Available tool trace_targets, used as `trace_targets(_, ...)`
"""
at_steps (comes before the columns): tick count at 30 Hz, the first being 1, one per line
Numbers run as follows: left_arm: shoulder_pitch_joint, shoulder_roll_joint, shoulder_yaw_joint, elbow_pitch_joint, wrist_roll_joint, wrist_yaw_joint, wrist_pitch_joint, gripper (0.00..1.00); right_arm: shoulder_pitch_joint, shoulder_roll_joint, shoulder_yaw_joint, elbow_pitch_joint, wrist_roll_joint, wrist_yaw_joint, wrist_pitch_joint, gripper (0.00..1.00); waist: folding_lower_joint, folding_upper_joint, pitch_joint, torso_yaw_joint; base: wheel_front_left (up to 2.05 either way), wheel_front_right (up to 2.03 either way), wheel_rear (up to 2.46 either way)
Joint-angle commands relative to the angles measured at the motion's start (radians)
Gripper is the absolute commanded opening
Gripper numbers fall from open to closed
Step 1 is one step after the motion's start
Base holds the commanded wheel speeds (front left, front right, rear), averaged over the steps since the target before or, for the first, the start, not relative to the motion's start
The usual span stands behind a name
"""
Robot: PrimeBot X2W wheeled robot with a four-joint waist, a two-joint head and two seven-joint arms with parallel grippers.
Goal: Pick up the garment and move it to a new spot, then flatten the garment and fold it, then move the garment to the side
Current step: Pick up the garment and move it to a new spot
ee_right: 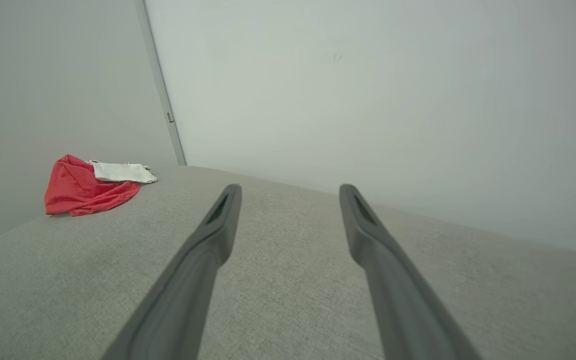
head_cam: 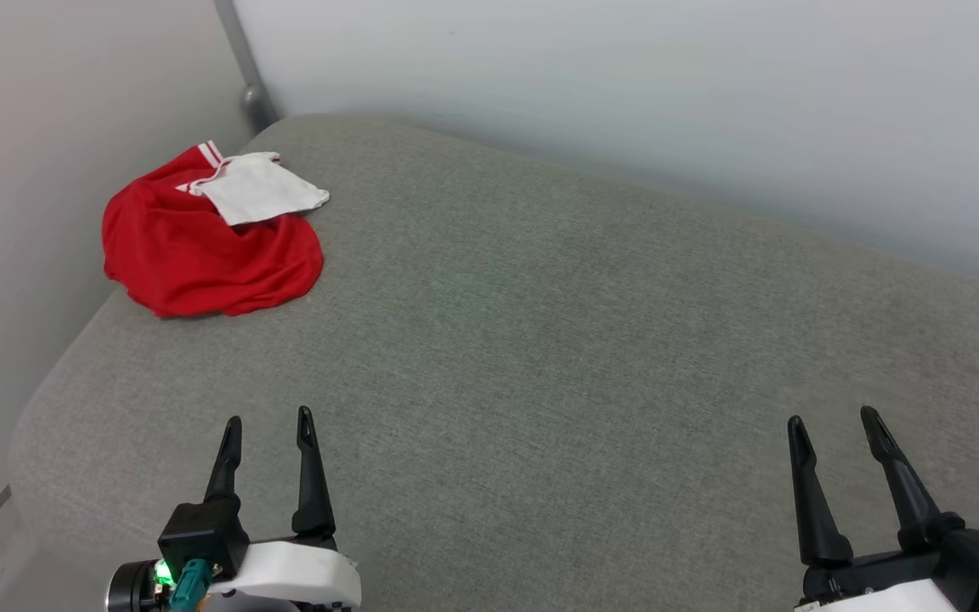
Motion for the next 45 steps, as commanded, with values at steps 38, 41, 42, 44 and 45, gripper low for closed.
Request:
trace_targets(38,-0.51,0.188,0.397,0.124,-0.031,-0.215,-0.003,1.0,-0.133,-0.001,-0.01,-0.048,-0.133,0.0,-0.002,1.0,0.0,0.0,0.234,-0.035,0.0,0.0,0.0)
trace_targets(41,-0.612,0.258,0.43,0.201,-0.06,-0.238,-0.002,1.0,-0.158,-0.001,-0.011,-0.065,-0.155,0.0,-0.002,1.0,0.0,0.0,0.282,-0.054,0.0,0.0,0.0)
trace_targets(42,-0.649,0.288,0.436,0.227,-0.068,-0.243,0.004,1.0,-0.167,-0.001,-0.007,-0.072,-0.163,0.0,-0.002,1.0,0.0,0.0,0.301,-0.062,0.0,0.0,0.0)
trace_targets(44,-0.726,0.345,0.442,0.284,-0.084,-0.254,0.019,1.0,-0.183,-0.002,-0.005,-0.086,-0.179,0.0,-0.002,1.0,0.0,0.0,0.336,-0.076,0.0,0.0,0.0)
trace_targets(45,-0.762,0.37,0.442,0.319,-0.094,-0.259,0.037,1.0,-0.191,-0.002,-0.006,-0.095,-0.188,0.0,-0.002,1.0,0.0,0.0,0.351,-0.082,0.0,0.0,0.0)
